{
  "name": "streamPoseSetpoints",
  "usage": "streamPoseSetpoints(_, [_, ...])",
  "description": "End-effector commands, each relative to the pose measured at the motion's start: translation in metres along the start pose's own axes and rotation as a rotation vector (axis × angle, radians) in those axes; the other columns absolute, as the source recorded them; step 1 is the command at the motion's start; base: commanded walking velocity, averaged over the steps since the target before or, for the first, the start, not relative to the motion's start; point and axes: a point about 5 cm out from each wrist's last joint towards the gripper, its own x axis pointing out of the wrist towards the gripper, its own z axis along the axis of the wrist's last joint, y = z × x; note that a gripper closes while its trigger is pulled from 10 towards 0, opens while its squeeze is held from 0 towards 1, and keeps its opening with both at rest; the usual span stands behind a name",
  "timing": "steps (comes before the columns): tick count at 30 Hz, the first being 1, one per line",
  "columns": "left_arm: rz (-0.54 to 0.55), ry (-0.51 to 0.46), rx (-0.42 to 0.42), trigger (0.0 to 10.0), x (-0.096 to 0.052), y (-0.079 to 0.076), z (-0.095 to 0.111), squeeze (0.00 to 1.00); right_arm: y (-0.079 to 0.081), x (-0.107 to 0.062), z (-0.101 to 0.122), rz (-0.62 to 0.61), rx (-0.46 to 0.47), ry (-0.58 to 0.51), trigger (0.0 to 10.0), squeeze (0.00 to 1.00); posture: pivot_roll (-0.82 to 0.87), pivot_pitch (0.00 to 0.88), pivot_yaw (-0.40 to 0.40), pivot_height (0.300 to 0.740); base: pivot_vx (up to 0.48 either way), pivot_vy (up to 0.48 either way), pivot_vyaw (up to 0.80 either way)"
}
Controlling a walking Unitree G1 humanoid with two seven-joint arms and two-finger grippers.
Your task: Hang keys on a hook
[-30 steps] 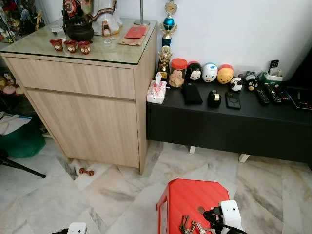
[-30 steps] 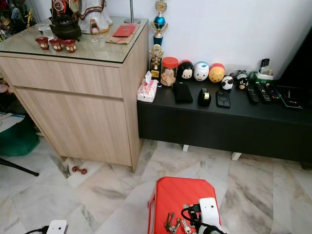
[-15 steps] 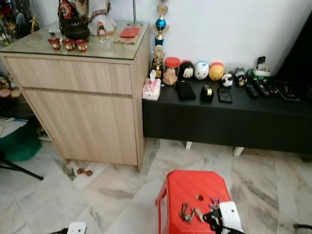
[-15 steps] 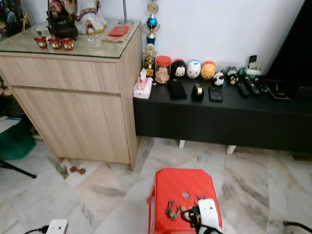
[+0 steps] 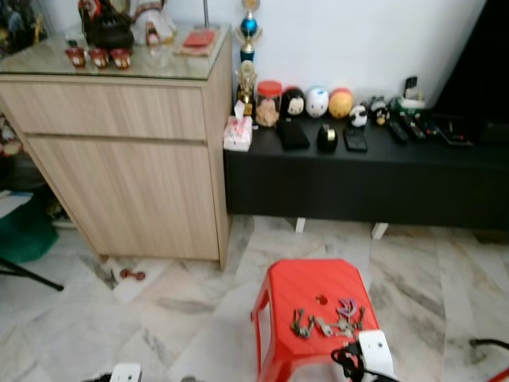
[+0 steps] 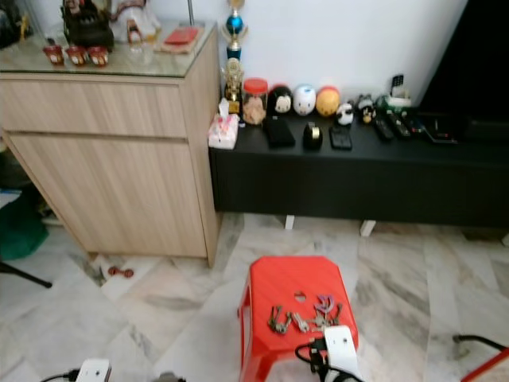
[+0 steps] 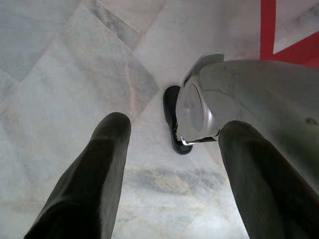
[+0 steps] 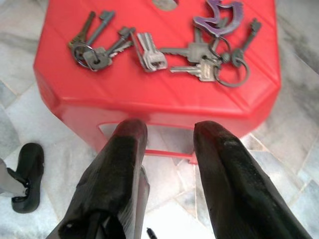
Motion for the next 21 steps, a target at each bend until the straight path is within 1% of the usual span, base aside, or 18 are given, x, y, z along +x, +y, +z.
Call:
streamPoseSetpoints(1, [0.004,0.026,-0.002,10.0,-0.0011,0.0026,-0.0041,0.00,-0.0020,-0.0004,-0.0014,-0.015,0.010,0.011,10.0,0.00,-0.03,0.000,-0.047,0.660,0.000,0.000,0.00])
streamPoseSetpoints(6, [0.004,0.027,0.004,10.0,-0.0011,0.0028,-0.0040,0.00,-0.0020,-0.0003,-0.0023,-0.014,-0.002,0.026,10.0,0.00,-0.03,0.000,-0.048,0.660,0.000,0.000,0.00])
streamPoseSetpoints(11, [0.004,0.028,0.006,10.0,-0.0011,0.0029,-0.0040,0.00,-0.0032,-0.0003,-0.0015,-0.031,-0.028,0.023,10.0,0.00,-0.03,0.000,-0.048,0.625,0.000,0.000,0.00])
streamPoseSetpoints(14, [0.004,0.028,0.003,10.0,-0.0011,0.0027,-0.0042,0.00,-0.0045,-0.0008,-0.0023,-0.057,0.004,0.017,10.0,0.00,-0.03,0.000,-0.049,0.625,0.000,0.000,0.00])
streamPoseSetpoints(16, [0.004,0.028,0.000,10.0,-0.0011,0.0027,-0.0044,0.00,-0.0039,-0.0009,-0.0017,-0.048,0.024,0.004,10.0,0.00,-0.03,0.000,-0.049,0.625,0.000,0.000,0.00])
streamPoseSetpoints(21, [0.006,0.029,-0.004,10.0,-0.0012,0.0027,-0.0049,0.00,-0.0032,-0.0008,-0.0007,-0.033,0.005,-0.002,10.0,0.00,-0.03,0.000,-0.050,0.625,0.000,0.000,0.00])
